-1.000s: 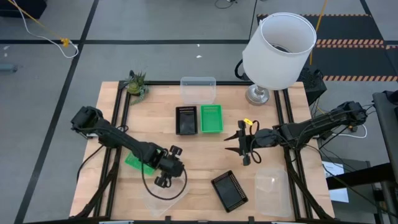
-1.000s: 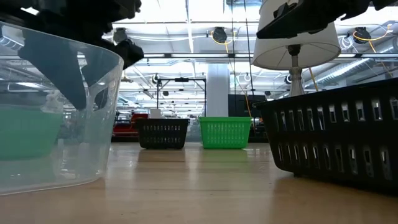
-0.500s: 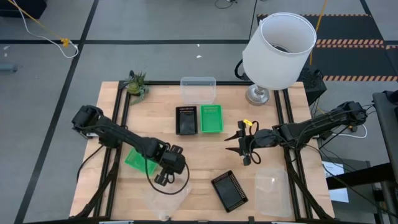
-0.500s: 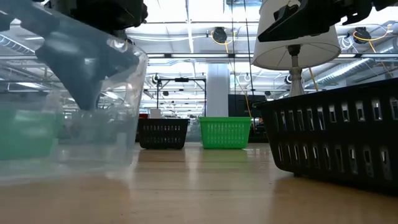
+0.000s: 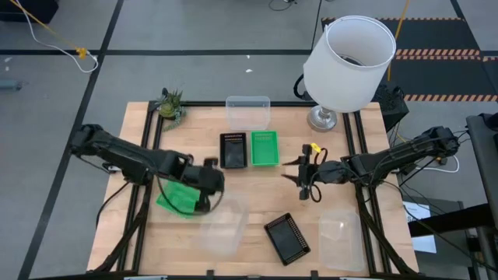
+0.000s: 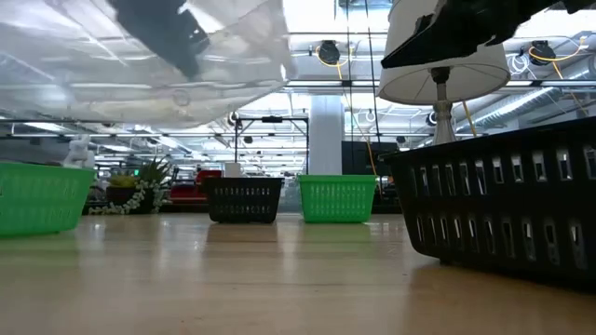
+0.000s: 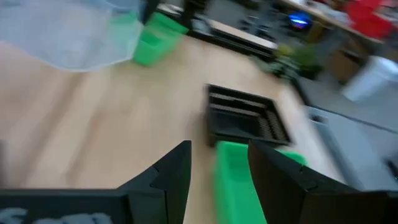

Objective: Stack baskets by color
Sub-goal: Stack the bottom left transparent bin on the top transparent bin

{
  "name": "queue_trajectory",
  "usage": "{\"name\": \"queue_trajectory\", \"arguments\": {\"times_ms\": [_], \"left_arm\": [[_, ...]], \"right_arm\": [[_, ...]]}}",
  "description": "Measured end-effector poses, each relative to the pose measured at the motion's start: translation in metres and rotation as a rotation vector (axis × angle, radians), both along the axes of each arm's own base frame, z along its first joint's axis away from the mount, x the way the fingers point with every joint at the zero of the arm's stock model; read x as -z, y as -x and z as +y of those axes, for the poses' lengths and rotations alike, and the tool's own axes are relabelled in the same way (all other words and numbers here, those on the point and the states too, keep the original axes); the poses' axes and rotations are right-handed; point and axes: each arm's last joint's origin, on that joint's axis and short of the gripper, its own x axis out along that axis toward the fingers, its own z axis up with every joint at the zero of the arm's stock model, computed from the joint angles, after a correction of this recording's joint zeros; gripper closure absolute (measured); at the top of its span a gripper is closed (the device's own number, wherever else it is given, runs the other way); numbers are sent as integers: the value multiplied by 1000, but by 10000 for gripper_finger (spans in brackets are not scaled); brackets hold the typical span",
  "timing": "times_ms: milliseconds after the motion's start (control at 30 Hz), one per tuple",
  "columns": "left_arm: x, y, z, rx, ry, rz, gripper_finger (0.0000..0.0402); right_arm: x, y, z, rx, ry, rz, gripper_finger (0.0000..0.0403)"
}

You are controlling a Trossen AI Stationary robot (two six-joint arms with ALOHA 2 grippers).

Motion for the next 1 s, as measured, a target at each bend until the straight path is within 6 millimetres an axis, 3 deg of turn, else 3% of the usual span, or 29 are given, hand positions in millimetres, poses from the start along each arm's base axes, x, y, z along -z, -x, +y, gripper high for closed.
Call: {"name": "queue_trajectory", "arguments": {"times_ms": [167,433,767,1000], "left_arm": [[-26,12,27,-228,-136,-153,390],[-44,10,69,-585,-337,-326,388],[-61,3,118,-912,-358,-538,391],[-59,6,136,-1156,-270,-608,393]], "right_arm": [[-1,1,-4,113,66,-10,248],[-2,1,-5,157,115,-17,248],[-8,0,-8,264,132,-89,248],[-11,1,-11,383,166,-117,248]]}}
